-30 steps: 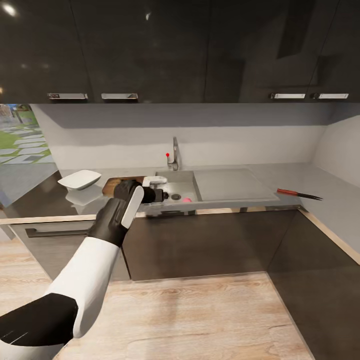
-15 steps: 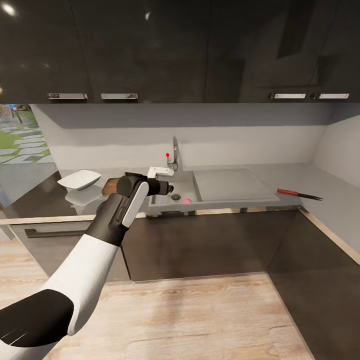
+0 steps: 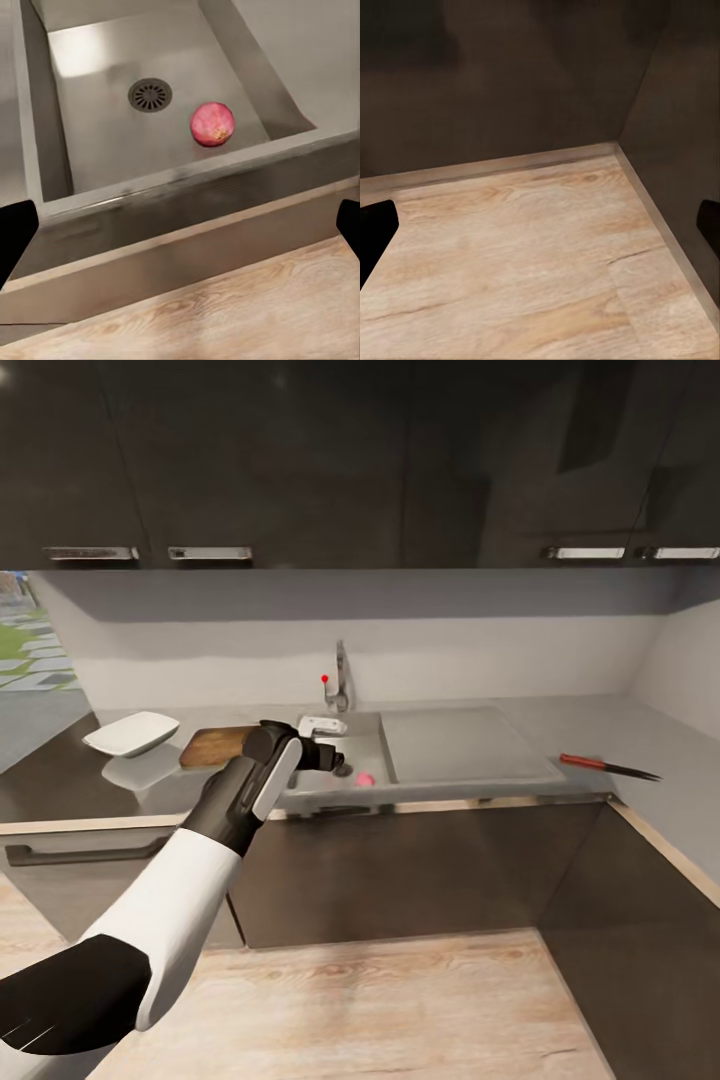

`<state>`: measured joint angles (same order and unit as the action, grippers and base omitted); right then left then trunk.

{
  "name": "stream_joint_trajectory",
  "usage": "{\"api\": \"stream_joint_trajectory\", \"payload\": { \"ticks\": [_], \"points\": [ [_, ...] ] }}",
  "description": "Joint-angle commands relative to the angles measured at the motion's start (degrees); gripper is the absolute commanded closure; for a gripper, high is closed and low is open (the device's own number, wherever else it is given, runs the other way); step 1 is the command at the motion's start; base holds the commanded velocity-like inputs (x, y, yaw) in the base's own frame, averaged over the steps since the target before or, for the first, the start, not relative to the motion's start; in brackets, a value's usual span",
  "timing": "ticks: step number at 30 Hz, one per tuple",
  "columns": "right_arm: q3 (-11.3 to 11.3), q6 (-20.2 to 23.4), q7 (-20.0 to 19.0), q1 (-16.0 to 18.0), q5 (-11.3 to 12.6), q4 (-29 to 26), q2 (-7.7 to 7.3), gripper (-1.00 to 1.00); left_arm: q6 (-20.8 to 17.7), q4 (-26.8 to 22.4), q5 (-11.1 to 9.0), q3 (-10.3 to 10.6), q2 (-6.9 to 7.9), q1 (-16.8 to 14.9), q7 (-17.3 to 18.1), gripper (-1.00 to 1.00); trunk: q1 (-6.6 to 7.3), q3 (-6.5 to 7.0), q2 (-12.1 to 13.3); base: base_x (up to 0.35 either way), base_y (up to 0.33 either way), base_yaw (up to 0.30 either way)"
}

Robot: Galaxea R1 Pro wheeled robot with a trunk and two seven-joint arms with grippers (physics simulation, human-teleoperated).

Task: In the kitchen, take the Vidalia onion out of the sink, dice it on the chopping board with the paring knife, put the diced onion into the bowl on the countertop, then place both the paring knife and the chopping board into the sink.

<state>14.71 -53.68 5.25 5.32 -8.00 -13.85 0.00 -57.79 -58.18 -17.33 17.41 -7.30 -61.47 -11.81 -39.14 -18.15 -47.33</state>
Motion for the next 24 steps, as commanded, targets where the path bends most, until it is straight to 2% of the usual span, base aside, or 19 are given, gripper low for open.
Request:
{"api": "stream_joint_trajectory", "payload": {
  "ticks": [1, 10, 14, 17, 24],
  "points": [
    [0.05, -0.11, 0.55, 0.04, -0.61, 0.05, 0.00, -1.00, -0.16, 0.39, -0.60, 0.08, -0.03, -0.06, -0.58, -1.00, -0.04, -0.07, -0.05, 0.301, -0.122, 0.000],
    [0.00, -0.29, 0.55, 0.04, -0.54, -0.02, 0.00, -1.00, -0.05, 3.60, -0.60, 0.12, -0.13, -0.06, -0.43, -1.00, -0.04, -0.07, -0.05, 0.301, -0.130, 0.000],
    [-0.03, -0.38, 0.55, 0.04, -0.52, -0.04, 0.00, -1.00, 0.02, 7.21, -0.58, 0.15, -0.23, -0.06, -0.17, -1.00, -0.04, -0.07, -0.05, 0.298, -0.134, 0.000],
    [-0.03, -0.39, 0.55, 0.04, -0.52, -0.04, 0.00, -1.00, 0.05, 8.16, -0.58, 0.14, -0.25, -0.06, -0.02, -1.00, -0.04, -0.07, -0.05, 0.283, -0.135, 0.000],
    [-0.03, -0.45, 0.55, 0.04, -0.52, -0.05, -0.02, -1.00, 1.07, 11.78, -0.52, 0.17, -0.19, 0.02, 0.03, -1.00, -0.04, -0.07, -0.05, 0.089, -0.044, 0.000]
  ]
}}
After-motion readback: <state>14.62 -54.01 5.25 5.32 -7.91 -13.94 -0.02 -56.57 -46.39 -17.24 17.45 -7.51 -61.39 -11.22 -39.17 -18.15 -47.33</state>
